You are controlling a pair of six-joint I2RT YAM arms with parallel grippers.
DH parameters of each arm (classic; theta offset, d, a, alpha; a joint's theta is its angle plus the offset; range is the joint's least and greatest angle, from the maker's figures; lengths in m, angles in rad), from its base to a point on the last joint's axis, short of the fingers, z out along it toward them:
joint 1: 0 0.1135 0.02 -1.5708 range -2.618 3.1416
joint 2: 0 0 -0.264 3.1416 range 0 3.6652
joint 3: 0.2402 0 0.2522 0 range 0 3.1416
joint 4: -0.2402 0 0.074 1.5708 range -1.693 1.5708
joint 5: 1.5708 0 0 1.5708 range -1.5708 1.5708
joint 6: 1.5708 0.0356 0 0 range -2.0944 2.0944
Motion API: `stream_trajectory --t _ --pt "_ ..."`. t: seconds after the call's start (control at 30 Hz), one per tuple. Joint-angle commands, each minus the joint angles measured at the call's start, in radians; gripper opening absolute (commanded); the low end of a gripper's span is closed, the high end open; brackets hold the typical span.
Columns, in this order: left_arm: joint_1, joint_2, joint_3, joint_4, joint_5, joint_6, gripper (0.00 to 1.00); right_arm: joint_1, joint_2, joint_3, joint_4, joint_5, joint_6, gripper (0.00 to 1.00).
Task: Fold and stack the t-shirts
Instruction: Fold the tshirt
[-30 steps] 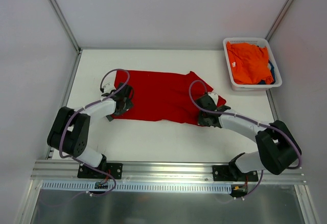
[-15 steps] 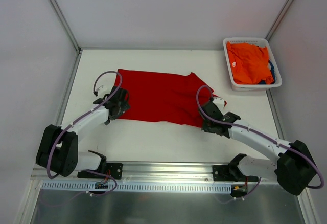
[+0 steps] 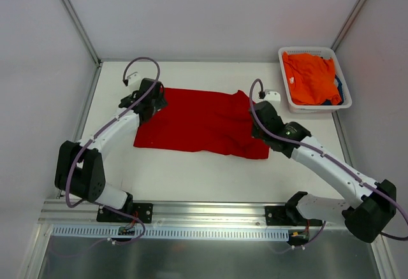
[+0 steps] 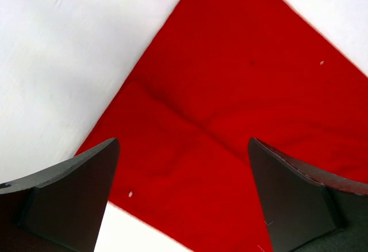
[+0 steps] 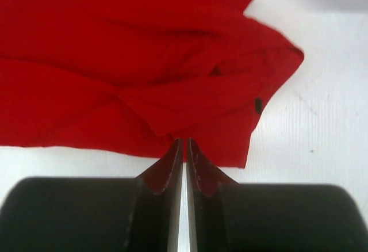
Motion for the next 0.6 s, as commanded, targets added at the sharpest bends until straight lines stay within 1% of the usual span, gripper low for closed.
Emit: stream_trajectory --t 0.0,0.07,0.13,0.27,0.4,0.43,0.57 --pt "0.036 0.072 0.075 0.100 0.054 0.131 0.95 -0.044 0.022 0.073 0.007 0.028 -0.104 0.11" --pt "0.064 0.126 0.117 0.137 0.085 0.154 0.96 -0.077 0.032 0.088 0.021 -0.032 -0.116 0.11" --pt "0.078 0.166 0.151 0.149 0.106 0.182 0.96 -0.135 0.035 0.092 0.044 -0.101 -0.132 0.12" --pt "0.119 0.270 0.228 0.195 0.137 0.222 0.96 -0.218 0.034 0.107 0.050 -0.143 -0.159 0.13" --pt "0.171 0.355 0.280 0.240 0.207 0.228 0.95 -0.273 0.034 0.115 0.056 -0.184 -0.182 0.13" --pt "0.179 0.388 0.291 0.251 0.235 0.231 0.95 -0.281 0.034 0.115 0.059 -0.199 -0.185 0.13" --pt "0.216 0.471 0.366 0.274 0.273 0.249 0.94 -0.308 0.042 0.118 0.078 -0.235 -0.195 0.13"
